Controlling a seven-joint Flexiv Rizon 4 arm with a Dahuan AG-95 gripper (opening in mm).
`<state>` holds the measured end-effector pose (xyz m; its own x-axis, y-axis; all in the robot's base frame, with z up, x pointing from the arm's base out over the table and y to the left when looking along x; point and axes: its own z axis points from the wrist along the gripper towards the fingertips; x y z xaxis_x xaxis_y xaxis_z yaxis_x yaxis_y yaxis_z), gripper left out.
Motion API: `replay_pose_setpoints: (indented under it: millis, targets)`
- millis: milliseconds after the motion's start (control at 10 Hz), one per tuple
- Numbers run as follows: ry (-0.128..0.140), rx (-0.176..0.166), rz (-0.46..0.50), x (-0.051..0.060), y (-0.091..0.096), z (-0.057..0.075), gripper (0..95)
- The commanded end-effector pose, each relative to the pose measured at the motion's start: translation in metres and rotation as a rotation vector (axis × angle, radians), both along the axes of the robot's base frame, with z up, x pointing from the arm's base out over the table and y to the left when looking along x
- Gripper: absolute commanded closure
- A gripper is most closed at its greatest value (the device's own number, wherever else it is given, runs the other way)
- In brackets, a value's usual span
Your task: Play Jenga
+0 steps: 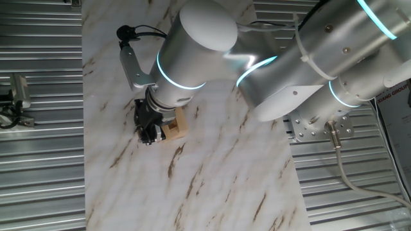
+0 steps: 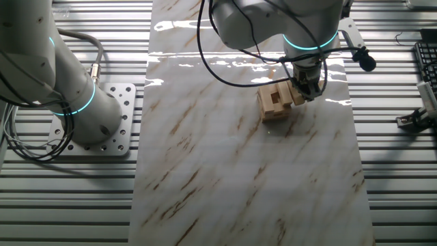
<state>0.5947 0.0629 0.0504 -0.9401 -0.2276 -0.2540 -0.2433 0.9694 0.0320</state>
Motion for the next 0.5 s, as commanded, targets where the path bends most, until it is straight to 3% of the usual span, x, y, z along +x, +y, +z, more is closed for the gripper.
replay_pose_setpoints:
  millis: [100, 500]
  targets:
    - [-0.016, -0.003, 0.000, -0.0005, -0.0012, -0.0005, 95.0]
    - [-0.018, -0.003, 0.002, -0.0005, -0.0012, -0.0005, 95.0]
